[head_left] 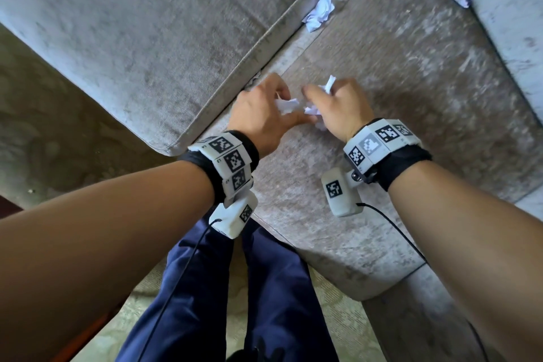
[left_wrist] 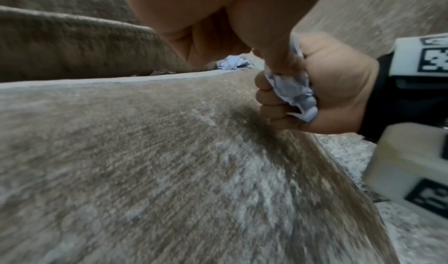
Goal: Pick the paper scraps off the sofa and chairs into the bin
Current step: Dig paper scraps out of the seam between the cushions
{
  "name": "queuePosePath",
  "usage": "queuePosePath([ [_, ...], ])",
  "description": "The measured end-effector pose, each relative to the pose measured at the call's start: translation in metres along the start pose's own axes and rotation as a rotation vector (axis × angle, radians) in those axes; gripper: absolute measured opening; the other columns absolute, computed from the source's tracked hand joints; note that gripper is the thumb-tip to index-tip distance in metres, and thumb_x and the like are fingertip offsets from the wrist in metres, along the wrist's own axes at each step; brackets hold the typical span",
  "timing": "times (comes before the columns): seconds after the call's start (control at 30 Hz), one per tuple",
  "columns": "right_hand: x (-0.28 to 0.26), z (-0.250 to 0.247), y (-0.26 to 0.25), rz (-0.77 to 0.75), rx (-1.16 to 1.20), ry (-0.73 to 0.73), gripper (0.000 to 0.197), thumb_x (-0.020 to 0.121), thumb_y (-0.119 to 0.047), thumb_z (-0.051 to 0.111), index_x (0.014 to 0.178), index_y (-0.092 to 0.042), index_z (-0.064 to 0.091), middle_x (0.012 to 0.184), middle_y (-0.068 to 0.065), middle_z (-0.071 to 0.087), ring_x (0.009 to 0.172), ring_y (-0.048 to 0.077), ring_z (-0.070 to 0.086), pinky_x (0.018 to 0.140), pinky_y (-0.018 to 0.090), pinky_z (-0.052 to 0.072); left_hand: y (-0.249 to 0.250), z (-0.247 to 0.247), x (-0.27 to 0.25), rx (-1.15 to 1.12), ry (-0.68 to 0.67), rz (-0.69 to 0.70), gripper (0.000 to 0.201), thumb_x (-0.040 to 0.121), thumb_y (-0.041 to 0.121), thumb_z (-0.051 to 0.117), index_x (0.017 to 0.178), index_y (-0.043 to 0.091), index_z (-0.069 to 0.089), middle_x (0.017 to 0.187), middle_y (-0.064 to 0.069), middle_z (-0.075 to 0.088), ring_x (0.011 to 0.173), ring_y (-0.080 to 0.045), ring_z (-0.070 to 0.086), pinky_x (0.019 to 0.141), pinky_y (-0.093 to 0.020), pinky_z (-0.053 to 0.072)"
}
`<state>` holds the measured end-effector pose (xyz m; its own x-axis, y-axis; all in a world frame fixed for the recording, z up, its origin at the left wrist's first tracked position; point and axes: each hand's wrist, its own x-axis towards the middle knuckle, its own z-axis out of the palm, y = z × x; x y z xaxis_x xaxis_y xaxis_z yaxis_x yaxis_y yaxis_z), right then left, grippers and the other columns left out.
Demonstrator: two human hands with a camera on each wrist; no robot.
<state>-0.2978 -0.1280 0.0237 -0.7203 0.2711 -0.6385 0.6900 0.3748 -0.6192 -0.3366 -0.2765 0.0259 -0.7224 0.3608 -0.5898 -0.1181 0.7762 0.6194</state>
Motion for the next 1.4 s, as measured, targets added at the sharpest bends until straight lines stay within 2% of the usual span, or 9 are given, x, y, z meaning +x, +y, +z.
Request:
queuePosePath([
  [0.1, 0.005, -0.004, -0.001, 0.074, 0.059, 0.075, 0.041, 0.087, -0.013, 0.053, 0.047, -0.005, 0.045, 0.034, -0.009, 0.048, 0.032, -0.004, 0.046, 0.037, 0.01, 0.03, -0.005, -0.008, 0.006, 0.138, 0.004, -0.048, 0.052, 0.074, 0.062, 0.074, 0.108, 0.025, 0.057, 0.088, 0.004, 0.064, 0.076, -0.016, 0.059, 0.066, -0.028, 0.049],
  [0.23, 0.011, -0.006, -0.001, 0.083, 0.059, 0.106, 0.031, 0.085, -0.009, 0.049, 0.058, 0.007, 0.048, 0.035, -0.01, 0.052, 0.042, -0.01, 0.056, 0.041, 0.011, 0.037, -0.02, -0.02, 0.019, 0.366, 0.075, -0.038, 0.025, 0.095, 0.023, 0.062, 0.119, 0.028, 0.06, 0.098, -0.003, 0.072, 0.074, -0.023, 0.064, 0.063, -0.032, 0.054],
  [0.37, 0.015, -0.007, -0.003, 0.059, -0.032, 0.145, 0.038, 0.086, -0.011, 0.048, 0.053, 0.006, 0.044, 0.03, -0.023, 0.046, 0.048, -0.011, 0.056, 0.044, 0.009, 0.034, -0.028, -0.027, 0.03, 0.516, 0.048, -0.071, 0.032, 0.092, 0.01, 0.05, 0.108, 0.035, 0.063, 0.079, -0.004, 0.061, 0.071, -0.031, 0.059, 0.058, -0.033, 0.042],
  [0.53, 0.018, -0.01, -0.005, 0.073, 0.046, 0.159, 0.034, 0.086, -0.01, 0.048, 0.055, 0.002, 0.041, 0.032, -0.02, 0.05, 0.049, -0.012, 0.059, 0.05, 0.016, 0.044, -0.026, -0.026, 0.035, 0.632, -0.042, -0.067, 0.052, 0.093, 0.007, 0.049, 0.129, 0.043, 0.056, 0.085, -0.006, 0.058, 0.076, -0.032, 0.058, 0.065, -0.04, 0.055],
  [0.73, 0.016, -0.017, -0.006, 0.085, 0.086, 0.138, 0.036, 0.086, -0.009, 0.049, 0.053, 0.001, 0.04, 0.032, -0.014, 0.05, 0.044, -0.012, 0.057, 0.044, 0.019, 0.041, -0.032, -0.025, 0.045, 0.858, -0.097, 0.067, 0.062, 0.099, 0.005, 0.041, 0.147, 0.044, 0.035, 0.065, -0.004, 0.043, 0.066, -0.028, 0.051, 0.054, -0.035, 0.043],
  [0.83, 0.014, -0.017, -0.009, 0.088, 0.13, 0.133, 0.036, 0.087, -0.005, 0.049, 0.053, 0.001, 0.035, 0.03, -0.013, 0.048, 0.039, -0.01, 0.054, 0.037, 0.009, 0.031, -0.032, -0.027, 0.051, 0.911, -0.108, 0.133, 0.052, 0.102, 0.009, 0.038, 0.145, 0.038, 0.041, 0.06, -0.002, 0.035, 0.063, -0.026, 0.048, 0.055, -0.034, 0.039],
  [1.13, 0.014, -0.023, -0.019, 0.076, 0.13, 0.1, 0.04, 0.088, -0.001, 0.048, 0.052, 0.0, 0.031, 0.03, -0.014, 0.046, 0.035, -0.01, 0.05, 0.037, 0.005, 0.028, -0.035, -0.029, 0.063, 0.974, -0.155, 0.171, 0.019, 0.103, 0.016, 0.047, 0.12, 0.019, 0.053, 0.057, -0.001, 0.033, 0.059, -0.027, 0.048, 0.053, -0.037, 0.046],
  [1.27, 0.014, -0.022, -0.021, 0.088, 0.101, 0.093, 0.032, 0.088, -0.006, 0.049, 0.058, 0.005, 0.044, 0.033, -0.015, 0.05, 0.04, -0.012, 0.053, 0.038, 0.006, 0.03, -0.032, -0.028, 0.067, 0.98, -0.166, 0.161, 0.022, 0.102, 0.015, 0.044, 0.119, 0.019, 0.057, 0.059, -0.001, 0.033, 0.063, -0.029, 0.047, 0.057, -0.038, 0.046],
  [1.4, 0.012, -0.023, -0.027, 0.096, 0.074, 0.119, 0.039, 0.088, -0.003, 0.046, 0.052, 0.001, 0.031, 0.025, -0.012, 0.041, 0.033, -0.009, 0.047, 0.036, 0.008, 0.028, -0.029, -0.031, 0.064, 0.944, -0.175, 0.151, 0.031, 0.098, 0.009, 0.042, 0.12, 0.021, 0.058, 0.062, -0.002, 0.038, 0.064, -0.029, 0.049, 0.057, -0.036, 0.045],
])
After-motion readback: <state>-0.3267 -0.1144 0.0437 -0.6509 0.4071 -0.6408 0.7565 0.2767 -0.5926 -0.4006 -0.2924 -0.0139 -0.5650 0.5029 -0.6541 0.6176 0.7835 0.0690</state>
